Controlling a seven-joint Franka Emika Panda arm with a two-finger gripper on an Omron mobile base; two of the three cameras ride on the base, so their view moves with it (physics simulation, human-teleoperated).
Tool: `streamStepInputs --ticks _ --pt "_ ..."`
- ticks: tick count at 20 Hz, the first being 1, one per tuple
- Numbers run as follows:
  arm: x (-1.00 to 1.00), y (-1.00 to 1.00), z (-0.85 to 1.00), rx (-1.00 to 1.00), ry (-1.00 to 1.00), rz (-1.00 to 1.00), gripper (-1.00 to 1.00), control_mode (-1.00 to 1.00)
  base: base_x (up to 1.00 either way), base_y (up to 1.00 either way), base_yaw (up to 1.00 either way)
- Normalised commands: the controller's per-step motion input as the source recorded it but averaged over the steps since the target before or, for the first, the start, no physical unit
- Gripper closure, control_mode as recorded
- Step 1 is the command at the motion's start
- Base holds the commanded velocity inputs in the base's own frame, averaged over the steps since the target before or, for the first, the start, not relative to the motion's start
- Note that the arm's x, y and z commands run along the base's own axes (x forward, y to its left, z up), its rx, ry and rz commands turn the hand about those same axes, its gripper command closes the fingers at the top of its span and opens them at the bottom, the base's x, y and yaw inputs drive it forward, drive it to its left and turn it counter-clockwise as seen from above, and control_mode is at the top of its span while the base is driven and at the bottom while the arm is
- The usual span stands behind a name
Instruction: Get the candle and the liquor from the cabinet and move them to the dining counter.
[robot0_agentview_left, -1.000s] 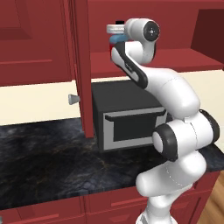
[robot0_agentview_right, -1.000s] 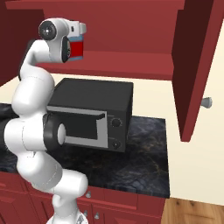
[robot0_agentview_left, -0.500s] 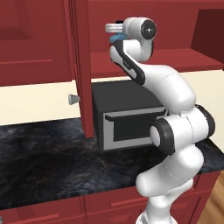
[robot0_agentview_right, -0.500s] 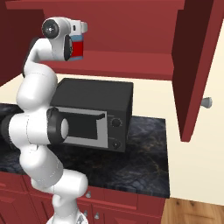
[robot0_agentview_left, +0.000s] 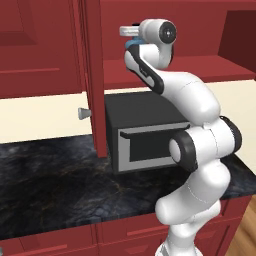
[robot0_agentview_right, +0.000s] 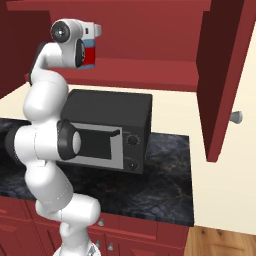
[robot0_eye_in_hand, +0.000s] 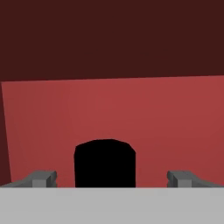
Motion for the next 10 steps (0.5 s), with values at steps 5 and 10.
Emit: streamStepInputs --ticks 5,10 --pt "0.07 0.02 0.0 0.0 0.0 0.0 -1.0 -1.0 0.0 0.0 0.0" --pt "0.0 0.0 0.0 0.0 0.0 0.0 -1.0 -1.0 0.0 0.0 0.0"
